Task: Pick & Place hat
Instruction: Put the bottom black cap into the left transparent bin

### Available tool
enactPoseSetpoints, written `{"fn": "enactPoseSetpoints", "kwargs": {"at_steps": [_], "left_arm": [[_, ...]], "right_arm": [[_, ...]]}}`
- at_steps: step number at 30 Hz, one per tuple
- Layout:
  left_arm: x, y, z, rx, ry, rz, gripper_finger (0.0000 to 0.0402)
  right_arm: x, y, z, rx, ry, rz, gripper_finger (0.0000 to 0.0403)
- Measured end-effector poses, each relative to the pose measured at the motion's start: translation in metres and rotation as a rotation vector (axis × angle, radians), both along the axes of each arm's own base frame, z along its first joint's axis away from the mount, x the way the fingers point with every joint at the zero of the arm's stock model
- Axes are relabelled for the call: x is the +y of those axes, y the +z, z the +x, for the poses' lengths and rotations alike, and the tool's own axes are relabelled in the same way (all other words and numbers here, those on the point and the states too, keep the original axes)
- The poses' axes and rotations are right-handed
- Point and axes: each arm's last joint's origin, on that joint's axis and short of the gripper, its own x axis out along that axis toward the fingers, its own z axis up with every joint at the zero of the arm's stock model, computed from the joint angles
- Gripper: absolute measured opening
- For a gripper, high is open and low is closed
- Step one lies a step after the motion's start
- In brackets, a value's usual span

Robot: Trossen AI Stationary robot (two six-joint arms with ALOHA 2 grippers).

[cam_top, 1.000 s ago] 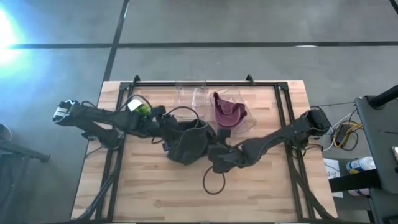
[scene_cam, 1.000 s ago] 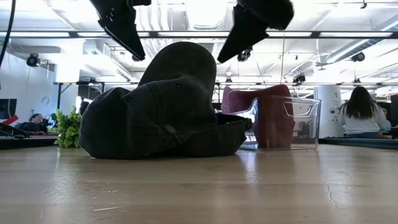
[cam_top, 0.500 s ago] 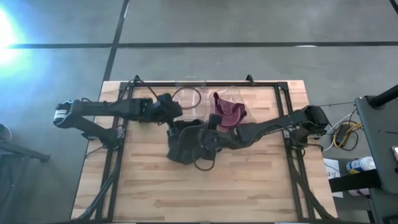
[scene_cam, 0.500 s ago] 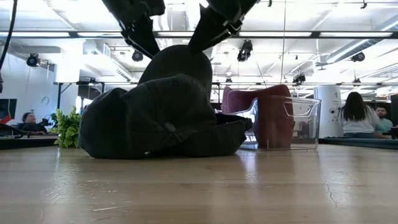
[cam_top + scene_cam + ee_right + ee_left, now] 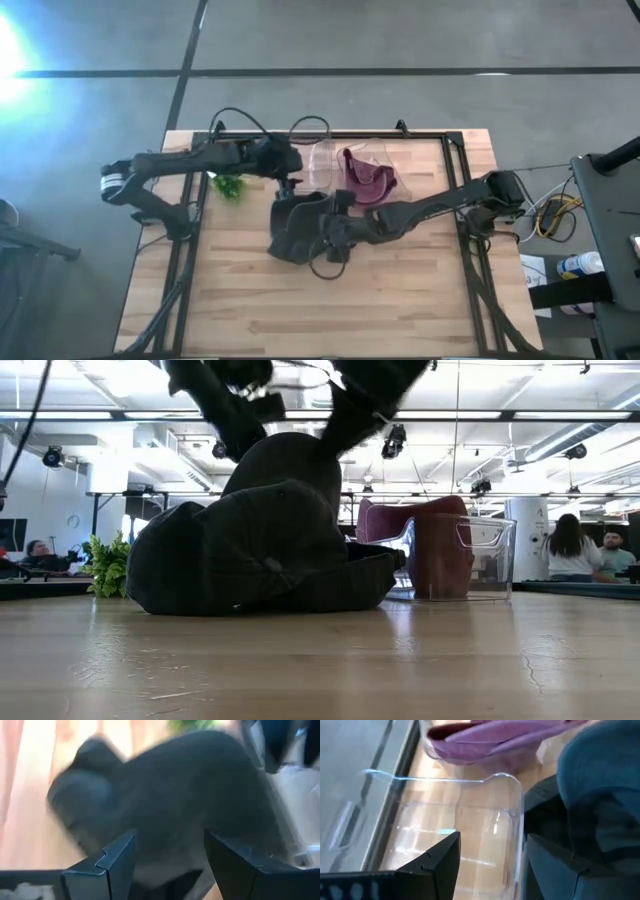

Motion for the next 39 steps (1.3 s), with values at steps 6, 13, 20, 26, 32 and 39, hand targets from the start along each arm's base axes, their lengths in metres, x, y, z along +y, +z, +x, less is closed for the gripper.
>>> {"fn": "enactPoseSetpoints", "kwargs": {"at_steps": [6, 13, 20, 26, 32, 39], "left_arm": [[-0.008, -0.029, 0.018, 0.112, -0.014, -0.112, 0.0222], [-0.074, -0.016, 0.028, 0.041, -0.148, -0.208, 0.0222], [-0.126, -0.034, 0.041, 0.069, -0.252, -0.257, 0.0222], [-0.138, -0.054, 0.055, 0.086, -0.253, -0.279, 0.0222], [-0.146, -0.06, 0.062, 0.064, -0.25, -0.309, 0.0222], [-0.162, -0.06, 0.059, 0.065, -0.293, -0.31, 0.0222]], "right_arm": [[0.007, -0.028, -0.015, 0.107, -0.045, 0.026, 0.0224], [0.017, -0.034, -0.027, 0.146, -0.063, -0.033, 0.0224], [0.022, -0.008, -0.042, 0.131, 0.012, -0.081, 0.0224], [0.014, 0.023, -0.072, 0.14, -0.04, 0.112, 0.0224], [0.004, 0.035, -0.089, 0.04, -0.44, 0.71, 0.0224], [0.037, 0.019, -0.109, -0.004, -0.74, 0.937, 0.0224]]}}
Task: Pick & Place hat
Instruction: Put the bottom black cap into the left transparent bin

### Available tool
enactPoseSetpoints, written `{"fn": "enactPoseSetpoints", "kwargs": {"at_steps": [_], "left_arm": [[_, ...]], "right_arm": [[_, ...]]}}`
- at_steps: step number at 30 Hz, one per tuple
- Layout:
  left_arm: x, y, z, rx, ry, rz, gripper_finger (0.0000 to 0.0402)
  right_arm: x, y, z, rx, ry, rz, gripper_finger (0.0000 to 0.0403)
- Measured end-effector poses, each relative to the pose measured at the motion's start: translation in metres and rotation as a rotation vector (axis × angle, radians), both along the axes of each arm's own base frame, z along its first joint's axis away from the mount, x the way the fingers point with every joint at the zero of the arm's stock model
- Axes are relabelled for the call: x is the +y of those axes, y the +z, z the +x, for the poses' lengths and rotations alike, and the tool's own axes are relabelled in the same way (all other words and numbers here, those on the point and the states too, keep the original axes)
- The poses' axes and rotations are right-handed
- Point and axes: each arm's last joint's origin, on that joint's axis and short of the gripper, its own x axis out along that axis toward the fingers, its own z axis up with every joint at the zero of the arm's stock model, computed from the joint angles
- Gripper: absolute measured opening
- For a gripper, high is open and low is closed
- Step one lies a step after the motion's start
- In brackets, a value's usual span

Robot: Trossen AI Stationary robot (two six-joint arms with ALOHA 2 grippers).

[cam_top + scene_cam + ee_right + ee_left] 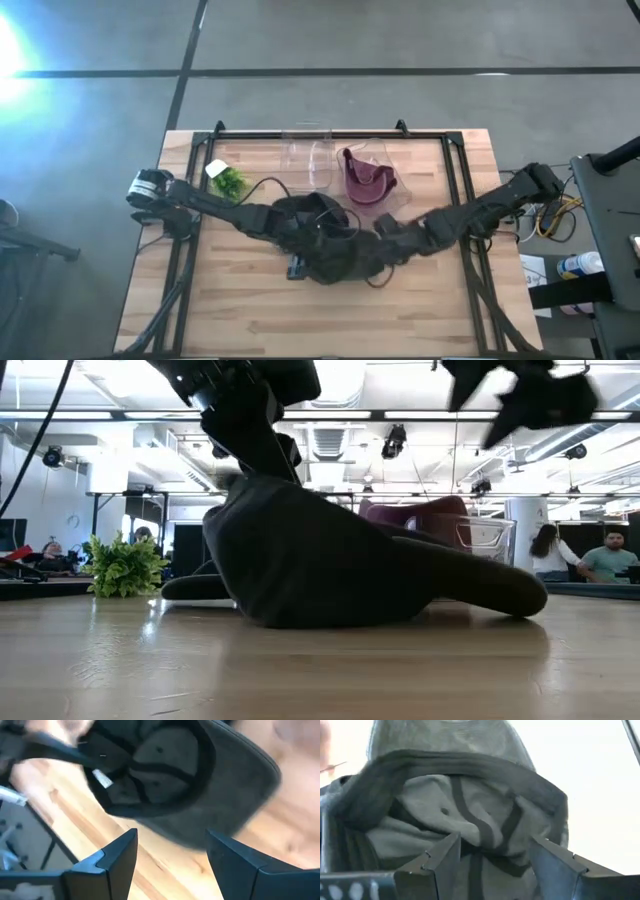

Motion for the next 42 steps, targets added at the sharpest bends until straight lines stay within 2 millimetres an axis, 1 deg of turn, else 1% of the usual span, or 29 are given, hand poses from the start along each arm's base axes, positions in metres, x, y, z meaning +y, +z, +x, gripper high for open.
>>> {"fn": "enactPoseSetpoints", "kwargs": {"at_steps": [2, 4, 6, 8, 11, 13, 15, 17, 20, 25, 29, 32, 37, 42], "left_arm": [[-0.005, 0.0, -0.001, 0.003, -0.008, 0.003, 0.0222], [-0.01, -0.001, -0.003, 0.008, -0.013, 0.008, 0.0222], [-0.015, -0.003, -0.005, 0.015, -0.016, 0.003, 0.0222], [-0.018, -0.008, -0.008, 0.026, -0.016, -0.005, 0.0222], [-0.023, -0.02, -0.015, 0.069, -0.008, -0.004, 0.0222], [-0.025, -0.029, -0.021, 0.102, 0.026, -0.001, 0.0222], [-0.026, -0.038, -0.027, 0.141, 0.073, -0.02, 0.0222], [-0.026, -0.047, -0.033, 0.183, 0.131, -0.048, 0.0222], [-0.024, -0.059, -0.041, 0.222, 0.213, -0.083, 0.0222], [-0.021, -0.075, -0.051, 0.273, 0.304, -0.095, 0.0222], [-0.019, -0.085, -0.055, 0.276, 0.364, -0.122, 0.0222], [-0.02, -0.09, -0.054, 0.254, 0.385, -0.147, 0.0222], [-0.022, -0.092, -0.046, 0.181, 0.385, -0.179, 0.0222], [-0.024, -0.091, -0.036, 0.149, 0.385, -0.198, 0.0222]], "right_arm": [[0.014, -0.009, -0.009, 0.018, -0.046, 0.022, 0.0224], [0.026, -0.022, -0.021, 0.044, -0.107, 0.046, 0.0224], [0.037, -0.04, -0.034, 0.077, -0.171, 0.067, 0.0224], [0.044, -0.059, -0.045, 0.071, -0.243, 0.096, 0.0224], [0.046, -0.084, -0.05, -0.044, -0.343, 0.149, 0.0224], [0.043, -0.096, -0.051, -0.122, -0.374, 0.142, 0.0224], [0.037, -0.104, -0.053, -0.16, -0.378, 0.088, 0.0224], [0.031, -0.109, -0.056, -0.163, -0.381, 0.03, 0.0224], [0.026, -0.112, -0.058, -0.159, -0.354, 0.005, 0.0224], [0.027, -0.12, -0.057, -0.231, -0.325, 0.058, 0.0224], [0.023, -0.135, -0.055, -0.296, -0.346, 0.068, 0.0224], [0.02, -0.141, -0.053, -0.359, -0.357, 0.093, 0.0224], [0.02, -0.141, -0.041, -0.459, -0.306, 0.113, 0.0224], [0.02, -0.149, -0.031, -0.4, -0.242, 0.126, 0.0219]]}}
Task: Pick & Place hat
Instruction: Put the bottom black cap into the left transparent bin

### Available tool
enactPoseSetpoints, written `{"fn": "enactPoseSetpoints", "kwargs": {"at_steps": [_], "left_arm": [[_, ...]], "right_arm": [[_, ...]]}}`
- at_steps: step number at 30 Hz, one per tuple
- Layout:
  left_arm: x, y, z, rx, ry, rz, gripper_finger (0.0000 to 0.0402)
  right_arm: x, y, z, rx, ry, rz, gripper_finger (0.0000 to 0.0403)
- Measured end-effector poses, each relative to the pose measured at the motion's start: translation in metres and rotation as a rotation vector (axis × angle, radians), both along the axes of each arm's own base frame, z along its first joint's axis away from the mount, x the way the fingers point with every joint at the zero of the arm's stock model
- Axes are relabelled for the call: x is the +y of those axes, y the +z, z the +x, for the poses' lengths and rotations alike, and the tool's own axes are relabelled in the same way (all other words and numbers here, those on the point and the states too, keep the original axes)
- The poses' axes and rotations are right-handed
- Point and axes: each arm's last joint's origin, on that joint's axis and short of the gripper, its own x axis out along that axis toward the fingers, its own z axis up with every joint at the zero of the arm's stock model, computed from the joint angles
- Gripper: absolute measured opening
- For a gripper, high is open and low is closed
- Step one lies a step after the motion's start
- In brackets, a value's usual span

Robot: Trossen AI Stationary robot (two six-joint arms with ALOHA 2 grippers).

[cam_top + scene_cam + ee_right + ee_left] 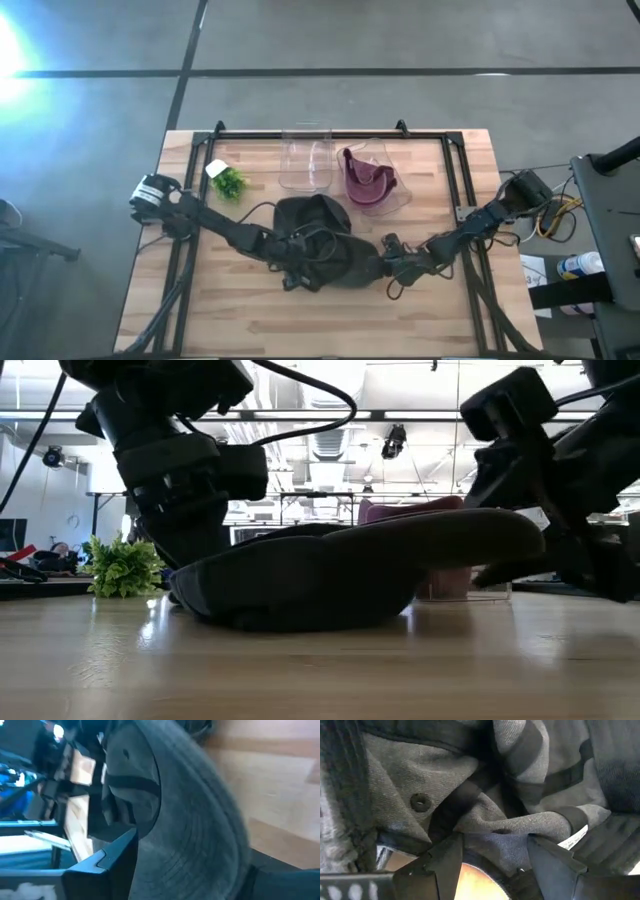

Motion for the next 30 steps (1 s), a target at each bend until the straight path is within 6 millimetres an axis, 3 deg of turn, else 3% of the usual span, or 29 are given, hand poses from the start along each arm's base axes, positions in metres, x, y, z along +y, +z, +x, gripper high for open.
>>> {"fn": "enactPoseSetpoints", "kwargs": {"at_steps": [3, 6, 11, 14, 17, 22, 26, 30], "left_arm": [[-0.001, 0.004, 0.003, -0.007, 0.0, -0.004, 0.0222], [-0.002, 0.016, 0.007, -0.011, 0.002, -0.018, 0.0222], [-0.002, 0.075, 0.003, 0.008, 0.005, -0.013, 0.0222], [-0.001, 0.11, -0.01, 0.034, 0.035, 0.005, 0.0222], [0.002, 0.14, -0.029, 0.03, 0.104, 0.017, 0.0222], [0.009, 0.166, -0.069, 0.077, 0.301, 0.013, 0.0222], [0.012, 0.184, -0.091, -0.099, 0.486, 0.01, 0.0222], [0.011, 0.2, -0.084, -0.307, 0.551, -0.101, 0.0222]], "right_arm": [[0.002, -0.003, 0.003, 0.021, 0.037, -0.02, 0.0198], [0.003, -0.001, 0.002, 0.016, 0.066, -0.046, 0.0148], [0.001, 0.012, 0.0, -0.003, 0.132, -0.122, 0.0027], [0.001, 0.023, -0.002, -0.031, 0.19, -0.156, 0.0015], [0.0, 0.046, -0.005, -0.141, 0.256, -0.197, 0.0013], [-0.008, 0.098, -0.019, -0.355, 0.318, -0.268, 0.0011], [-0.018, 0.134, -0.037, -0.524, 0.349, -0.301, 0.0011], [-0.027, 0.144, -0.048, -0.517, 0.209, -0.368, 0.0011]]}}
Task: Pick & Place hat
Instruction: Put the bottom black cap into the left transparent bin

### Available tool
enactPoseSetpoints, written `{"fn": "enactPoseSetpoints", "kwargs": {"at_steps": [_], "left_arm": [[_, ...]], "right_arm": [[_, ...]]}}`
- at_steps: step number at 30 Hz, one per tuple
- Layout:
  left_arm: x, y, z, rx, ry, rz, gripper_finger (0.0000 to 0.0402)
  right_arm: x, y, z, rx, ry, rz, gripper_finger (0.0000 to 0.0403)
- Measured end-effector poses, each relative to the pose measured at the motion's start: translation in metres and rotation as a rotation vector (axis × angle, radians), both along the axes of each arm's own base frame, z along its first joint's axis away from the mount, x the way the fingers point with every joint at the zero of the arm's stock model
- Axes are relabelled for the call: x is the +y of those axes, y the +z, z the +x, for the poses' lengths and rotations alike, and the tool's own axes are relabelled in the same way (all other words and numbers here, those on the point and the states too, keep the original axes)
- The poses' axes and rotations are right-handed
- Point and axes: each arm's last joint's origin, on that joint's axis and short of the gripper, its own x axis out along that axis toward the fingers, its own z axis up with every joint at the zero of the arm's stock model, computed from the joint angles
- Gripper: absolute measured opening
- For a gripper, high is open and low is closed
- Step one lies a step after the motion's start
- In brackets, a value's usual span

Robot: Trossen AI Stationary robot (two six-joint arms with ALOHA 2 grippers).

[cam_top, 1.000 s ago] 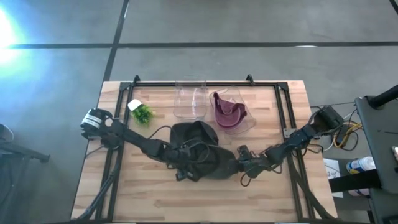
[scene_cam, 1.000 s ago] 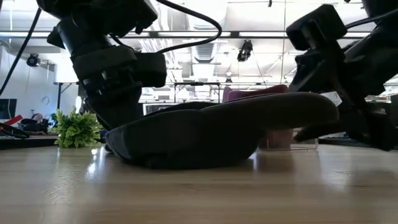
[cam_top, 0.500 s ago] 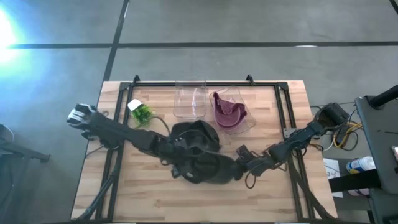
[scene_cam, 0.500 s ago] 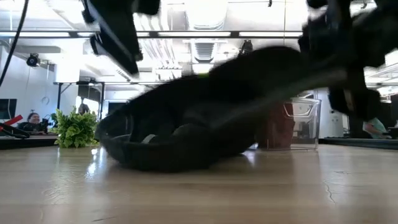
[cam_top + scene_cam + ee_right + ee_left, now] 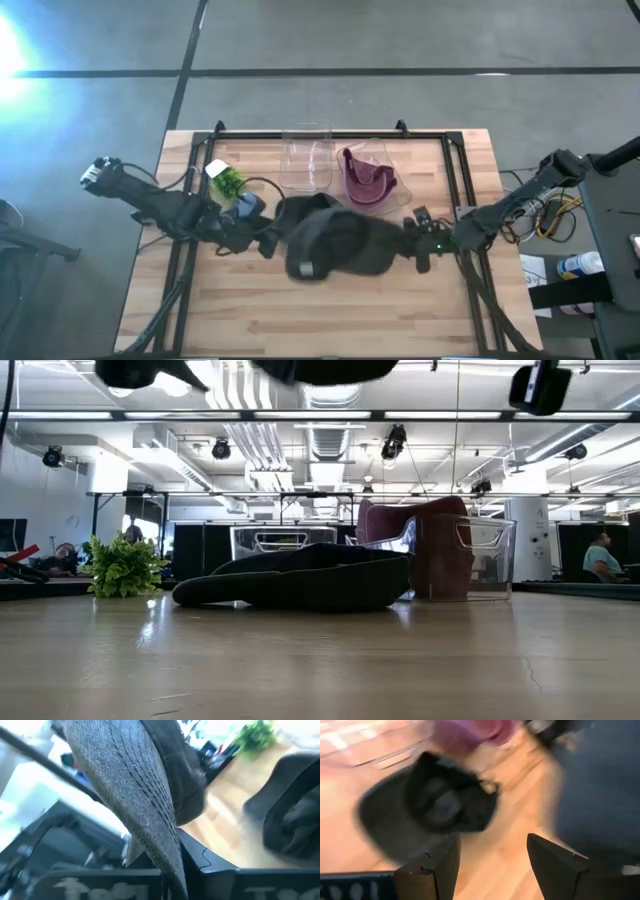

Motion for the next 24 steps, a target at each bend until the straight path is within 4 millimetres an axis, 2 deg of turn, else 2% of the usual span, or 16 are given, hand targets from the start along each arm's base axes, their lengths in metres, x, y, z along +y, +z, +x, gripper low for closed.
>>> {"fn": "enactPoseSetpoints", "kwargs": {"at_steps": [6, 10, 14, 20, 24], "left_arm": [[-0.006, -0.007, 0.033, -0.091, -0.021, 0.065, 0.0222], [-0.007, -0.021, 0.056, -0.09, -0.021, 0.105, 0.0222], [-0.008, -0.025, 0.078, -0.164, -0.068, 0.083, 0.0222], [-0.004, -0.04, 0.096, -0.125, -0.078, 0.125, 0.0222], [-0.003, -0.041, 0.1, -0.086, -0.126, 0.175, 0.0222]], "right_arm": [[-0.003, -0.007, 0.013, 0.031, -0.022, 0.02, 0.0011], [0.001, -0.013, 0.03, 0.03, 0.069, 0.057, 0.0012], [0.007, -0.017, 0.047, 0.063, 0.135, 0.072, 0.0012], [0.011, -0.009, 0.08, 0.075, 0.292, 0.049, 0.0012], [0.013, -0.002, 0.094, 0.062, 0.325, 0.045, 0.0012]]}}
